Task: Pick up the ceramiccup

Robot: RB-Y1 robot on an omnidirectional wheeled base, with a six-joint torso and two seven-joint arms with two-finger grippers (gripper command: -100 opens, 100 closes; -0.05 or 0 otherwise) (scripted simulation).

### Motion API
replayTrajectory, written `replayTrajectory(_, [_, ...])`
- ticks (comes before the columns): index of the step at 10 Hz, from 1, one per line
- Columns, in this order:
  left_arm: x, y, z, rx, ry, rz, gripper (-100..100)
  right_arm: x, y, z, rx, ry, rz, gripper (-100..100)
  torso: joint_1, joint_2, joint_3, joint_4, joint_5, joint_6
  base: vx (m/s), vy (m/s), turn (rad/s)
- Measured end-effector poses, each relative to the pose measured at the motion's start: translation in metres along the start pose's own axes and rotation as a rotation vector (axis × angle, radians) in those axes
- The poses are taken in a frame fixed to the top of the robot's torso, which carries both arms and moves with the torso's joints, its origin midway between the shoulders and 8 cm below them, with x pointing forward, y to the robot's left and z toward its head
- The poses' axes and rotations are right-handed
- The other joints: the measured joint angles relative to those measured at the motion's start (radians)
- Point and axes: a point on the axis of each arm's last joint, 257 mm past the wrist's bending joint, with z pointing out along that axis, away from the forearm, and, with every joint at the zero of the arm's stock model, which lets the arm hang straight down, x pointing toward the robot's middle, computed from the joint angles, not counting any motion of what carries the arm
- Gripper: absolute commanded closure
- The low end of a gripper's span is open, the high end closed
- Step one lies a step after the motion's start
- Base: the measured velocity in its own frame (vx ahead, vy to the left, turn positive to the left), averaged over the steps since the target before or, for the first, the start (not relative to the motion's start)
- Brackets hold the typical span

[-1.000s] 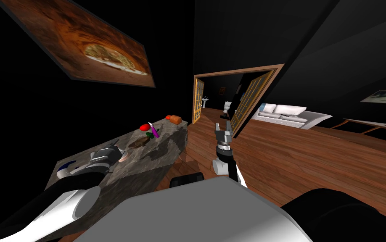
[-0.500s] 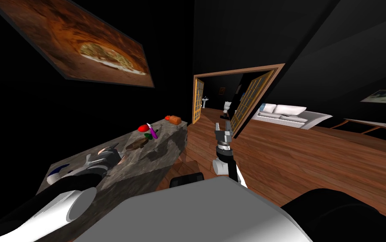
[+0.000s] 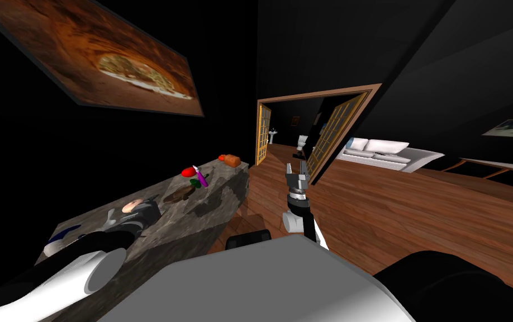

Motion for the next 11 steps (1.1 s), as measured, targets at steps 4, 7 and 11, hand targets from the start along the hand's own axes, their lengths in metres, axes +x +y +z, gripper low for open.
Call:
replayTrajectory(4, [-0.001, 0.028, 0.000, -0.110, 0.006, -0.025, -100, 0.000, 0.000, 0.000, 0.000, 0.000, 0.000, 0, 0.000, -0.001, -0.001, 0.000, 0.000, 0.000, 0.075, 0.005, 0.007])
replayTrajectory(7, [0.001, 0.045, 0.000, -0.181, 0.012, -0.034, -100, 0.000, 0.000, 0.000, 0.000, 0.000, 0.000, 0, 0.000, -0.001, -0.001, 0.000, 0.000, 0.000, 0.082, -0.001, 0.012])
replayTrajectory(11, [0.003, 0.069, -0.005, -0.290, 0.023, -0.043, -100, 0.000, 0.000, 0.000, 0.000, 0.000, 0.000, 0, 0.002, -0.003, -0.002, -0.001, 0.000, 0.000, 0.108, 0.021, 0.015])
